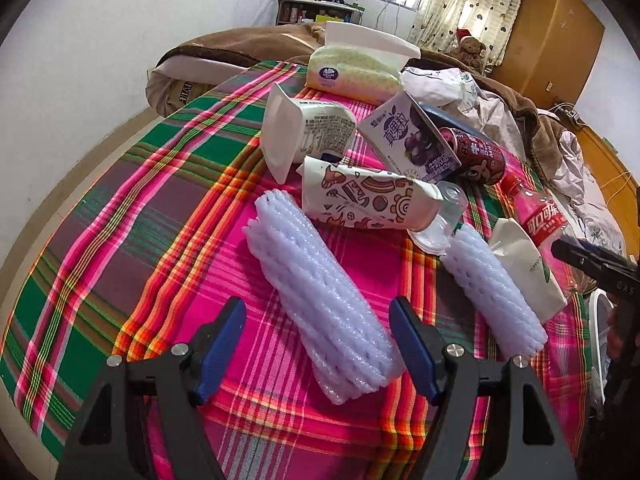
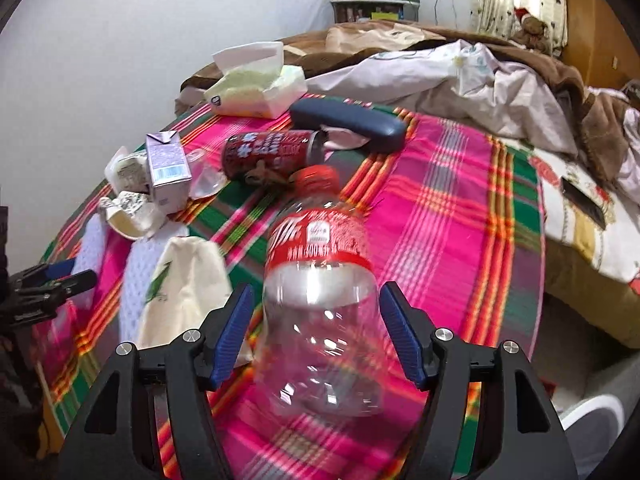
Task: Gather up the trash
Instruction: 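Close right tool on the Coke bottle while left tool closes on the foam sleeve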
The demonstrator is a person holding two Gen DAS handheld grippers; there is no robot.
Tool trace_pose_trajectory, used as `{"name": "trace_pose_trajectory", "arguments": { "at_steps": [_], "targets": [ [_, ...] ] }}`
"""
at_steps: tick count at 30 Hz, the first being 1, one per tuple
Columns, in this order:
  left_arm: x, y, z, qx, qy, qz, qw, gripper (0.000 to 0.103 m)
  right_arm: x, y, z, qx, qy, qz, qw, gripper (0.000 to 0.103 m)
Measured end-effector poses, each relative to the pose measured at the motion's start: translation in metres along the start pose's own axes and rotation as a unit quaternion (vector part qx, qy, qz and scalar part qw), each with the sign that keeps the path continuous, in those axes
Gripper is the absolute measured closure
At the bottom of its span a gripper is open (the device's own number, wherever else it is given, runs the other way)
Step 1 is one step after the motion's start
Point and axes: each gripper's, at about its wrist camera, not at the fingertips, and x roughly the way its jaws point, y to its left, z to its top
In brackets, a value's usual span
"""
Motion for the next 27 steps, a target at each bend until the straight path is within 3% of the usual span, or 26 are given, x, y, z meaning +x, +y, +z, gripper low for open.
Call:
{"name": "trace_pose_trajectory", "arguments": {
  "at_steps": [17,23,24,27],
  "targets": [
    [0.007,0.009,0.01,-0.027,-0.013,0.031,0.999,0.029,0.011,0.004,0.007,0.042,-0.012,-0.058,0.997,0.036],
    [0.008,0.012,0.013,-0.028,-0.015,0.028,0.9991,0.048,0.016,0.004,0.003,0.046,-0.016,-0.081,0.996,0.037],
    [0.008,0.013,0.014,-0.03,-0.015,0.018,0.9993,0.057,0.016,0.004,0.002,0.048,-0.018,-0.081,0.995,0.037],
    [0.008,0.011,0.013,-0.024,-0.018,0.017,0.9994,0.067,0.015,0.005,0.001,0.048,-0.022,-0.083,0.995,0.038]
  ]
}}
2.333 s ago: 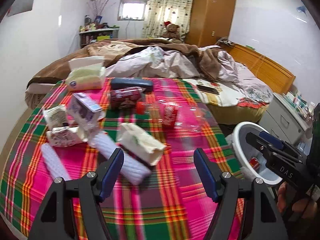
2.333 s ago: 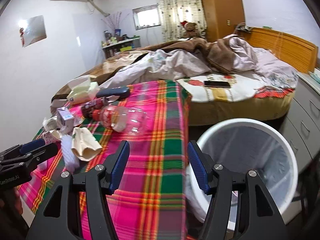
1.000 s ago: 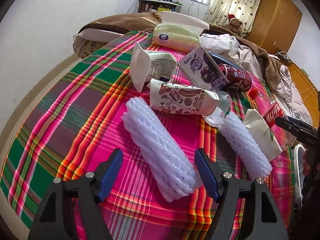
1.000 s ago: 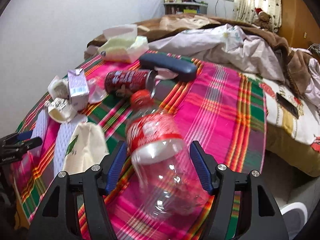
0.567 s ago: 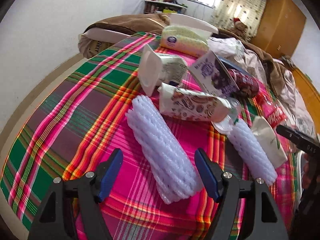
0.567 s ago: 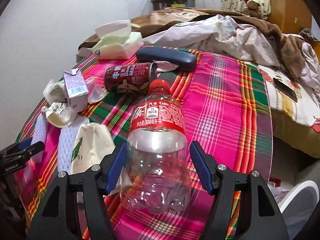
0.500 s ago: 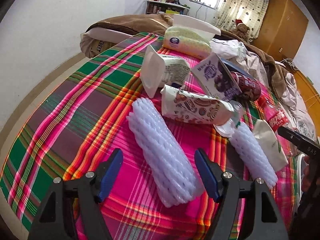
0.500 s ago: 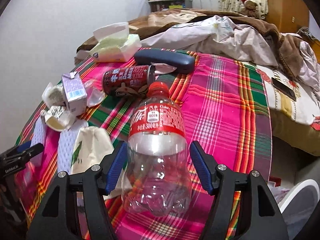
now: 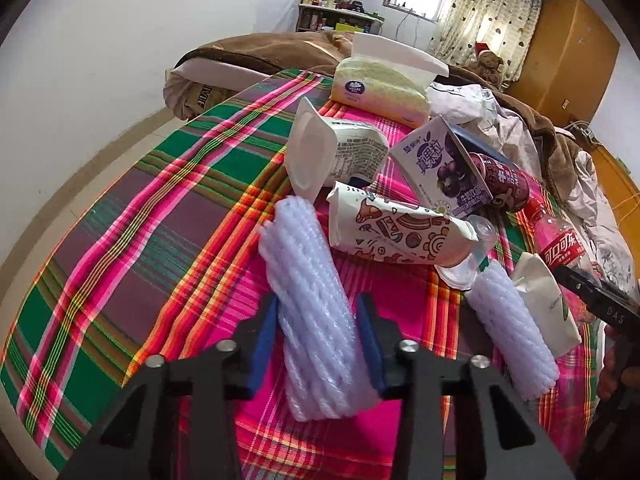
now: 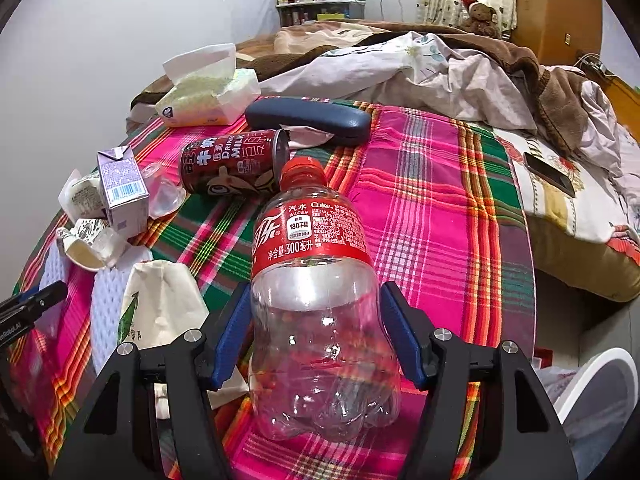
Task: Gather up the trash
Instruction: 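Close right tool on the Coke bottle while left tool closes on the foam sleeve, then carry the bottle in right tool and foam sleeve in left tool over the bin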
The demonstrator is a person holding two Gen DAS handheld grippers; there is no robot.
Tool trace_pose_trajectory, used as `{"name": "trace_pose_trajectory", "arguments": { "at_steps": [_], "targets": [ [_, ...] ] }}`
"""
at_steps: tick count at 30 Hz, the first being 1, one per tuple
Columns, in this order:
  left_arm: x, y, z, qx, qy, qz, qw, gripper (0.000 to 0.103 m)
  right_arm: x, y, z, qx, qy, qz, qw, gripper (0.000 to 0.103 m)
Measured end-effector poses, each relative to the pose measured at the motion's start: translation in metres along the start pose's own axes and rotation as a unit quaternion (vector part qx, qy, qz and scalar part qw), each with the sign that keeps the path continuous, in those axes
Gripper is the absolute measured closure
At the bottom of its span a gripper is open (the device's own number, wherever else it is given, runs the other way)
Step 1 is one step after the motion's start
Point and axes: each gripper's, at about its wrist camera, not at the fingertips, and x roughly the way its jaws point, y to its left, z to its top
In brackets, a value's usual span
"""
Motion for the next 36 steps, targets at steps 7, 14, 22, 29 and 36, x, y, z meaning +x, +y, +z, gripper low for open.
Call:
{"name": "trace_pose_trajectory", "arguments": {
  "at_steps": [7,14,22,29,36],
  "targets": [
    [-0.004,-0.004,-0.004,0.004,-0.007,-0.005,1.0,0.07,-0.008,-0.001,-0.007,0.01,-0.017,-0.008,1.0,0.039],
    [-0.018,-0.008,-0.007,0.01,-0.02,-0.014,0.9997,0.07,-0.022,-0.007,-0.013,0.033,-0.035,-0.002,0.999,0.039],
    [-0.041,-0.019,-0.008,0.024,-0.043,-0.017,0.9986,0.07,-0.037,-0.01,-0.019,0.048,-0.05,0.006,0.998,0.039],
    [-0.058,-0.041,-0.011,0.046,-0.057,-0.043,0.9964,0.07,-0.056,-0.015,-0.028,0.056,-0.068,0.009,0.996,0.039],
    [-0.07,-0.071,-0.015,0.075,-0.067,-0.073,0.9922,0.07,-0.078,-0.023,-0.038,0.071,-0.087,0.007,0.994,0.039]
  ]
}}
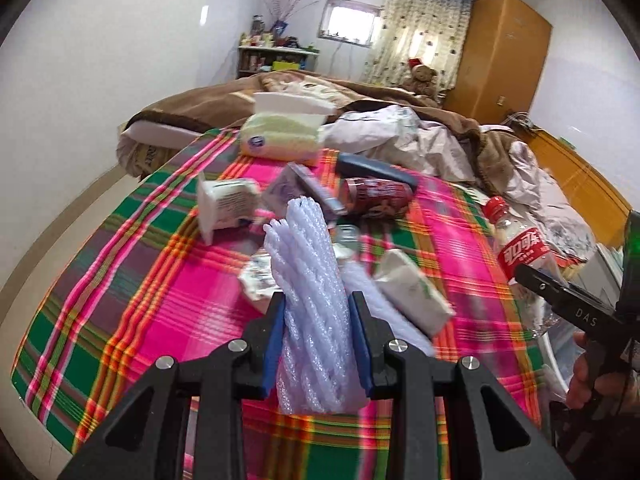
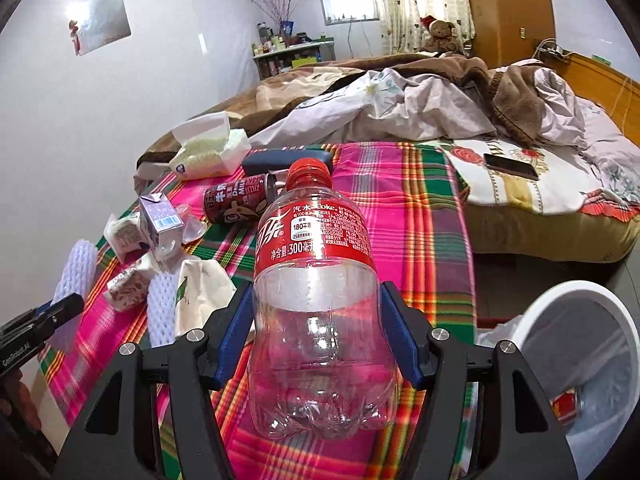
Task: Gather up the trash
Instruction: 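Carry the bottle in right tool and foam sleeve in left tool over the bin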
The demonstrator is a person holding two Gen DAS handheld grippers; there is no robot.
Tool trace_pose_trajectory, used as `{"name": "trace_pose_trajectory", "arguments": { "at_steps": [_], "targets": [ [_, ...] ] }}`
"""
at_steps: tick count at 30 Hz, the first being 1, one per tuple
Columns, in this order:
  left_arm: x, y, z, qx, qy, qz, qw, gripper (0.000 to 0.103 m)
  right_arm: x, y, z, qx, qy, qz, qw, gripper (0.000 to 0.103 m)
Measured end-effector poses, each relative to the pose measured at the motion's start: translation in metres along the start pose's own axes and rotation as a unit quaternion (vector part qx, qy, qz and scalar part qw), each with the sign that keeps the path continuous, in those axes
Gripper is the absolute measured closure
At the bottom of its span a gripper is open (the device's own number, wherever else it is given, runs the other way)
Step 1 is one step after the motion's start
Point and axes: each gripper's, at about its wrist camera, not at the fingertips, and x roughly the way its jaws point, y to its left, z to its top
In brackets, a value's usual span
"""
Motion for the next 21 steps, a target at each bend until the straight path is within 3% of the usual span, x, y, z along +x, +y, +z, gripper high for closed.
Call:
{"name": "trace_pose_trajectory", "arguments": {
  "at_steps": [13,21],
  "targets": [
    [-0.011,-0.072,-0.001,0.066,-0.007,-0.056,0.9962,0.07,-0.038,-0.026,-0.013,0.03,-0.029,-0.018,0.999,0.039],
    [-0.011,-0.131,-0.004,0.121,-0.003,-0.104,0.9872,0.07,-0.064,-0.052,-0.023,0.053,-0.048,-0.049,0.996,0.039]
  ]
}}
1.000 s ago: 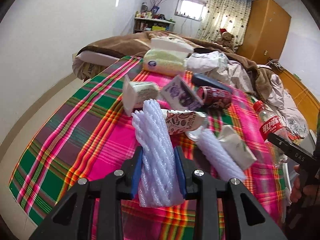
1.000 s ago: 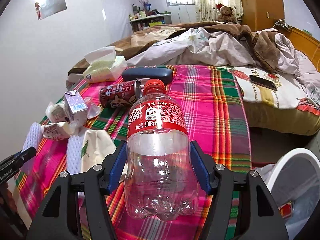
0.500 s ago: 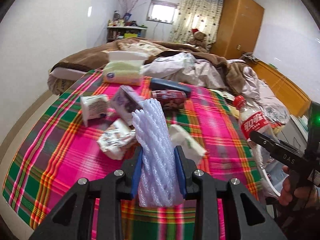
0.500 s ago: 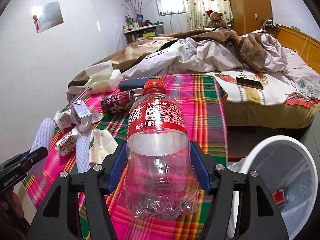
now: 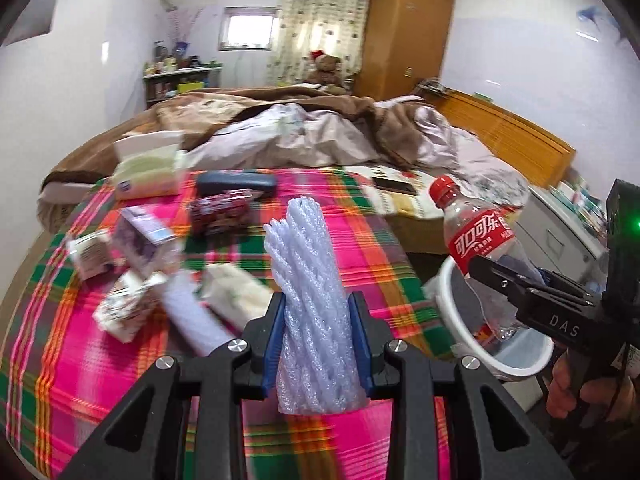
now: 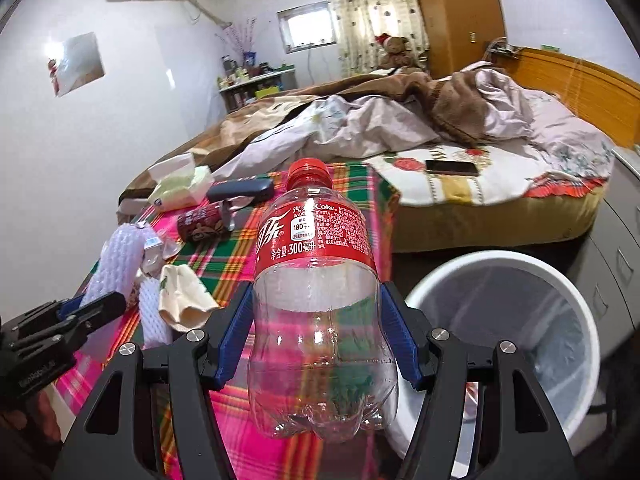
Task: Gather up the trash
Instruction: 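Carry the bottle in right tool and foam sleeve in left tool over the bin, then open right tool dropping the bottle while left tool drops the foam sleeve into the bin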
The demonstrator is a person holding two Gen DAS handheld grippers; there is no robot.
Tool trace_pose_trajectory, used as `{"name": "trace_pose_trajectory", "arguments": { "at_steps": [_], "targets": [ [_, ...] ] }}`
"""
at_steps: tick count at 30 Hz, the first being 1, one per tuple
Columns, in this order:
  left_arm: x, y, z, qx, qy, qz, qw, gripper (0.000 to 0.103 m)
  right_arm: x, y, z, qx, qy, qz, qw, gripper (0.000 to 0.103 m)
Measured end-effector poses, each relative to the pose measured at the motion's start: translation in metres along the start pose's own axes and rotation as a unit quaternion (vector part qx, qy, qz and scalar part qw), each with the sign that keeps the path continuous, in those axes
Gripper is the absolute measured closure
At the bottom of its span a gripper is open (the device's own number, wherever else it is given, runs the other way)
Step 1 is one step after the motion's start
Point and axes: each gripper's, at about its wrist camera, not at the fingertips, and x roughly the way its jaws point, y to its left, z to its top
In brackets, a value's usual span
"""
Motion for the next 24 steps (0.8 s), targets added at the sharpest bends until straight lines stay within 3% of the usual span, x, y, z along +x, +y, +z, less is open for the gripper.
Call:
{"name": "trace_pose_trajectory", "arguments": {
  "at_steps": [14,24],
  "targets": [
    [0.024,-0.109,0.01,0.085,0.011,-0.085,0.9927,0.07,-0.03,-0.071,-0.016,0.066,-0.012,-0.079,0.995,0.039],
    [0.056,-0.163,0.002,0.114,0.053,-0.136,0.9827,0.07,-0.033,-0.112,-0.033,0.098,0.011,-0.127,0.987,0.039]
  ]
}}
